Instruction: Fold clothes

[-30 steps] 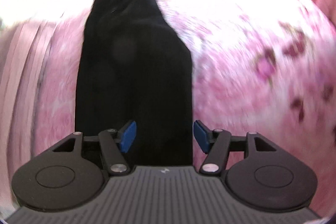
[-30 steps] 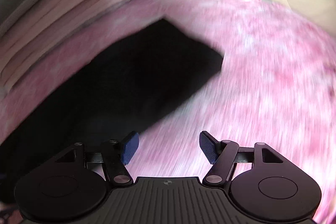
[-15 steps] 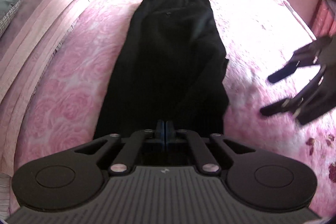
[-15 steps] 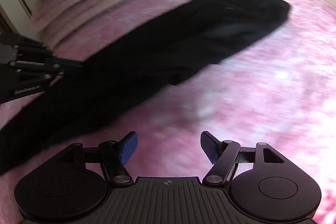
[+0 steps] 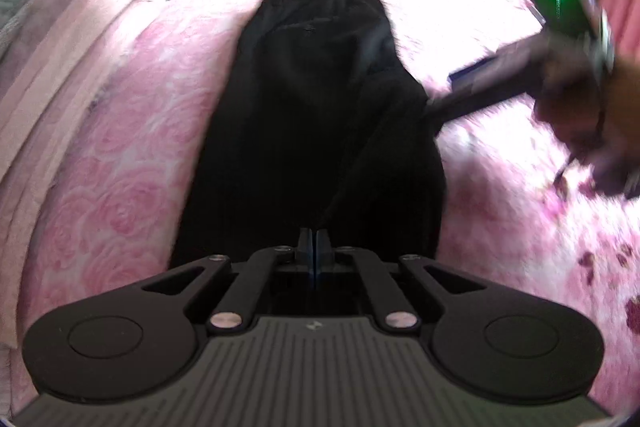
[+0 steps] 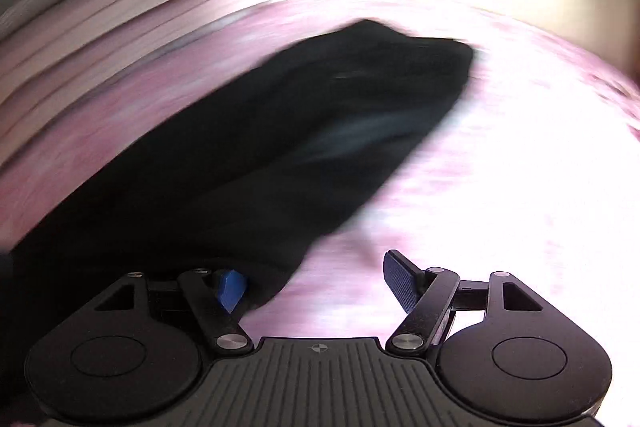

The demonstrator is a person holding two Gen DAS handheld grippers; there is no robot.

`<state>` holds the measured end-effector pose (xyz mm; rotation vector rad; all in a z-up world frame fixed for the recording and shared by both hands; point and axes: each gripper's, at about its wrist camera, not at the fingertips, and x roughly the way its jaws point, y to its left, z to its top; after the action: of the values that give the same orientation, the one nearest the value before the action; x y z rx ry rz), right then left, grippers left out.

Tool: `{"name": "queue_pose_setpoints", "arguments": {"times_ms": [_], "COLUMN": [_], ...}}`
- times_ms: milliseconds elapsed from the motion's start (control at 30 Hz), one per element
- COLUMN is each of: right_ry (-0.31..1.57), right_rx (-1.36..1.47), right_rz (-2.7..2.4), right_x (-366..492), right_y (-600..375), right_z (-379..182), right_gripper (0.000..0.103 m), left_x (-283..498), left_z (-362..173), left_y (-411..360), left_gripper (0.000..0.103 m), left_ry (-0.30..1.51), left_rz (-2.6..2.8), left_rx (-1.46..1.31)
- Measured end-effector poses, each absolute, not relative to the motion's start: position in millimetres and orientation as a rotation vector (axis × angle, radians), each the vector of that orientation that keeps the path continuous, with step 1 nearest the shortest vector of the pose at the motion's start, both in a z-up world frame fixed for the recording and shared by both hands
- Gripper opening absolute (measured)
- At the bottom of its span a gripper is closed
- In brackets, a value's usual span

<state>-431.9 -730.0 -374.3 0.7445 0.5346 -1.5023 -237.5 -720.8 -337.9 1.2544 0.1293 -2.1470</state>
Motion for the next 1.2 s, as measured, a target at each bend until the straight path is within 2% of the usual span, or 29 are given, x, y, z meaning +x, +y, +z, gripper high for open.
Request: {"name": "queue_pose_setpoints", "arguments": {"times_ms": [167,433,533,733,800,867,1000,1200], "right_ry": [0.621,0.581,0.561,0.524,0.587,0.643,0.629,0.598], "right_rx": [0.732,0.752,0.726,0.817,0.780,0.756,0.826,0.625], "right_rz": [-1.553,-1.421,-1.404,-1.490,-1.489,-1.514,-1.523,-1.241], "right_x": [-452,-432,-416,-470,-470,-472,-487,-422], "right_y": [-693,-675,-704,-713,-699,-683,-665,-695], "right_z": [-368,-378,-384,-384,-373,-362,-343,-322], "right_gripper": [0.071,0.071,0.071,0.072,0.072,0.072,0.072,0.072], "left_x": [-255,-249,-249,-253,-251,-243,-213,-138], "left_z": [-355,-350,-346,-355,-356,-355,-349,-359], "left_y": [-702,-704,-705,-682,-670,-661,-652,-637], "left_gripper": [0.001,0.000,0.000,0.001,0.003,0.004,0.007,0.008], "left_ry": [0.074,0.098,0.104,0.102,0.085,0.088,0.157,0.262], "left_rz": [-2.199,-2.190,-2.203,-2.245,-2.254,-2.241,-2.137,-1.852], "left_rx": [1.326,1.270,1.261,1.374,1.415,1.432,1.406,1.378]}}
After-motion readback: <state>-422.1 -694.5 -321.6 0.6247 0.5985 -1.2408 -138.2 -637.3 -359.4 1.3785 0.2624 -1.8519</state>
